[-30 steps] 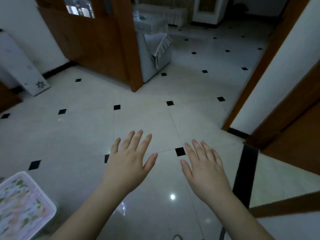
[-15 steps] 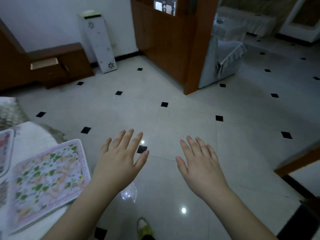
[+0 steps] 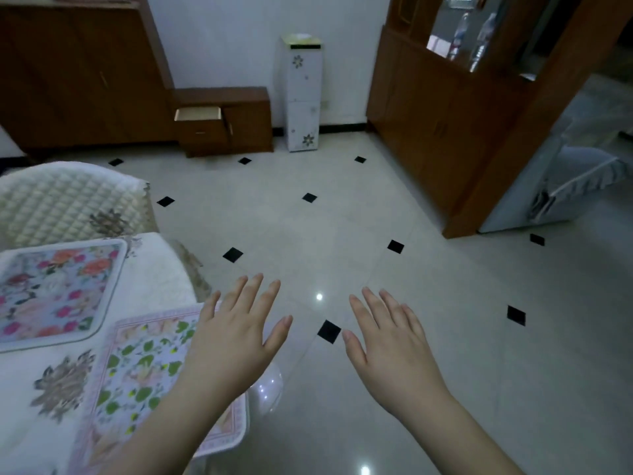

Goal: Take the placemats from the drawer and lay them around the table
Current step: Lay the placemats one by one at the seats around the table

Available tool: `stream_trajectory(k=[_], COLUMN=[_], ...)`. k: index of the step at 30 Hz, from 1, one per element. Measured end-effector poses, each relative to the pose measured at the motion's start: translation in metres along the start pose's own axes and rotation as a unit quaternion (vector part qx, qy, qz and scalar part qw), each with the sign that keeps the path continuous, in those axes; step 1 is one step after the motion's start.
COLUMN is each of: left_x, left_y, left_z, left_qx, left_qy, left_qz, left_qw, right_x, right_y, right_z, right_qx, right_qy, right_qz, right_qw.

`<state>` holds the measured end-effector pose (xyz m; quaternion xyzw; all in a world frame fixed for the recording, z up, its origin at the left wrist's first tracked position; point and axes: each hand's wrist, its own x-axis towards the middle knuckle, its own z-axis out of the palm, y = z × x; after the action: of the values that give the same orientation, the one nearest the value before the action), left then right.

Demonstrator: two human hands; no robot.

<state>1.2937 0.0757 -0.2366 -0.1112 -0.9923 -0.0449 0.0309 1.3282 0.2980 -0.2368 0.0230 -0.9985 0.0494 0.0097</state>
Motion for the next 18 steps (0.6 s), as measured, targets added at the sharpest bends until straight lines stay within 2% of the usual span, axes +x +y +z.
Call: stream_trajectory(k=[5,11,18], left_x=[0.023,0.028,0.032], left_y=[-0.043,-0.083,-0.104], left_z=[-0.002,0.001,0.011], left_qx=[0.0,-0.001,0.031], left_qy=[0.021,0.036,0.044], left_qz=[-0.037,-0.134,-0.253], left_qw=[0.999,0.99,0.966], right_x=[0.059,0.12,0.194], right_y=[-0.031,-0.073,-0.109], right_z=[0.009,0.018,0.039], right_qx=[-0.021,-0.018,-0.007], right_qy=[0.027,0.036,0.021], right_qz=[-0.055,-0.155,-0.287], right_qw=[0.998,0.987,0.958])
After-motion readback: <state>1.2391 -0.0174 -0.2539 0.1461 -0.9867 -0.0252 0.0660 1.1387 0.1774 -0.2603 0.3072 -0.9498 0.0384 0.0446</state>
